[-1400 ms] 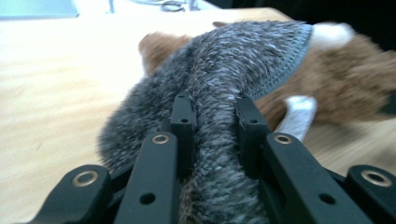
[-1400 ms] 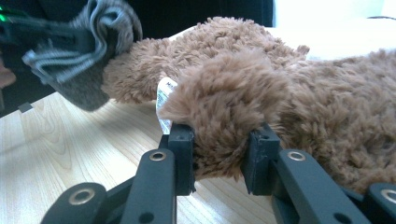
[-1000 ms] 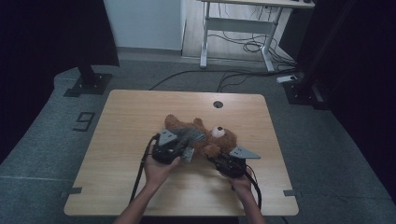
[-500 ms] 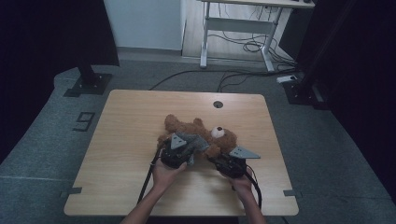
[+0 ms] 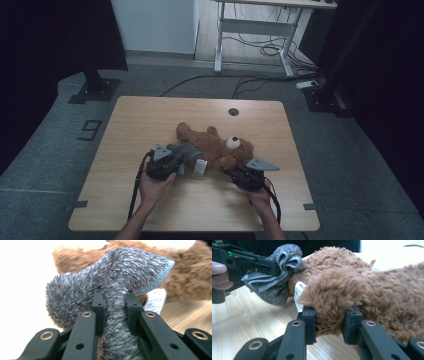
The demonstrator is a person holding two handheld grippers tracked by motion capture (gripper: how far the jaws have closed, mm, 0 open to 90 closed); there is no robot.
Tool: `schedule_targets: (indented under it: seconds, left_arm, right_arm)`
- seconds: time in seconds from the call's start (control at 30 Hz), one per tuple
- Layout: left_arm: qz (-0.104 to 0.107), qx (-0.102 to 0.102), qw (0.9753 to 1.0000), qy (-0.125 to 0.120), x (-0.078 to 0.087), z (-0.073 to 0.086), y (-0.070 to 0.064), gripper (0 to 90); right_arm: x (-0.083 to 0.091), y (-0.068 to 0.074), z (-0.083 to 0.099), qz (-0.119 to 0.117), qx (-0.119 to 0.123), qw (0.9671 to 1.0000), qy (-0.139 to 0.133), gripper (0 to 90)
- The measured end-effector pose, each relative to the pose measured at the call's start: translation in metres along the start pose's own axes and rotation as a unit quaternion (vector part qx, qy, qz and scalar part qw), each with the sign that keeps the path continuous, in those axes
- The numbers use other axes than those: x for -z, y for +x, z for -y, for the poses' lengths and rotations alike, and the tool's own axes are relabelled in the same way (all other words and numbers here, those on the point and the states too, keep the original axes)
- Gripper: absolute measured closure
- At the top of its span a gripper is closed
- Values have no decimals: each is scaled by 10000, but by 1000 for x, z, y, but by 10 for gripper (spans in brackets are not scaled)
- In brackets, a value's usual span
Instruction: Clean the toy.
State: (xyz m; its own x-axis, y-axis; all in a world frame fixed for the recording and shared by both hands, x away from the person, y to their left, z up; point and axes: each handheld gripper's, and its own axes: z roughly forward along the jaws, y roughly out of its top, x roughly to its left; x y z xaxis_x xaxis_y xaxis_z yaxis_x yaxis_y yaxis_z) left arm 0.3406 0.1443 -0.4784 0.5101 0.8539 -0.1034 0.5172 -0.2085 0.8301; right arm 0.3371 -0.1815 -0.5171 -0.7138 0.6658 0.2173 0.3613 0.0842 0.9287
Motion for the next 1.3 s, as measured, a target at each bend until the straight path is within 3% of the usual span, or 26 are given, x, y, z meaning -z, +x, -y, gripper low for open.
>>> schedule_targets:
  seconds: [0.13, 0.27, 0.47, 0.57, 0.7, 0.77, 0.8, 0.83, 0.9, 1.0, 1.03, 1.1, 1.13, 1.17, 1.3]
  left_arm:
    - [-262, 181, 9994, 112, 6, 19, 24, 742]
    - [-387, 322, 9985, 194, 7, 31, 37, 742]
    - [-331, 412, 9986, 35, 19, 22, 41, 743]
    - [-142, 259, 9993, -228, 28, 0, 26, 746]
    - [9, 58, 9995, -324, 26, -18, 7, 745]
    - [99, -49, 9993, -358, 21, -29, -7, 745]
    - [171, -177, 9991, -355, 13, -39, -20, 745]
    - [171, -177, 9991, -355, 13, -39, -20, 745]
    - [329, -258, 9986, -328, -2, -48, -41, 745]
    - [565, -408, 9974, -203, -23, -51, -67, 745]
    - [565, -408, 9974, -203, -23, -51, -67, 745]
    - [643, -579, 9962, 45, -42, -45, -86, 745]
    - [643, -579, 9962, 45, -42, -45, -86, 745]
    - [585, -695, 9957, 195, -52, -36, -93, 745]
    - [592, -603, 9961, 268, -56, -28, -86, 745]
  right_arm:
    - [0, 0, 0, -1, -10, 10000, -3, 690]
    - [0, 1, 0, -8, -13, 10000, -6, 690]
    - [0, 0, 0, -8, -27, 10000, -11, 690]
    - [0, 0, 0, -31, -55, 10000, -32, 690]
    - [0, 1, 0, -32, -25, 10000, -38, 690]
    - [0, 2, 0, -38, -22, 10000, -41, 690]
    - [0, 2, 0, -38, -16, 10000, -44, 690]
    - [0, 2, 0, -38, -16, 10000, -44, 690]
    - [0, 1, 0, -38, -30, 10000, -45, 690]
    - [0, 1, 0, -43, -44, 10000, -44, 690]
    - [0, 1, 0, -47, -47, 10000, -42, 690]
    - [0, 1, 0, -49, -48, 10000, -44, 690]
    - [0, 1, 0, -51, -49, 10000, -44, 690]
    - [1, 1, -1, -54, -41, 10000, -44, 690]
    - [1, 0, 0, -67, -33, 10000, -17, 689]
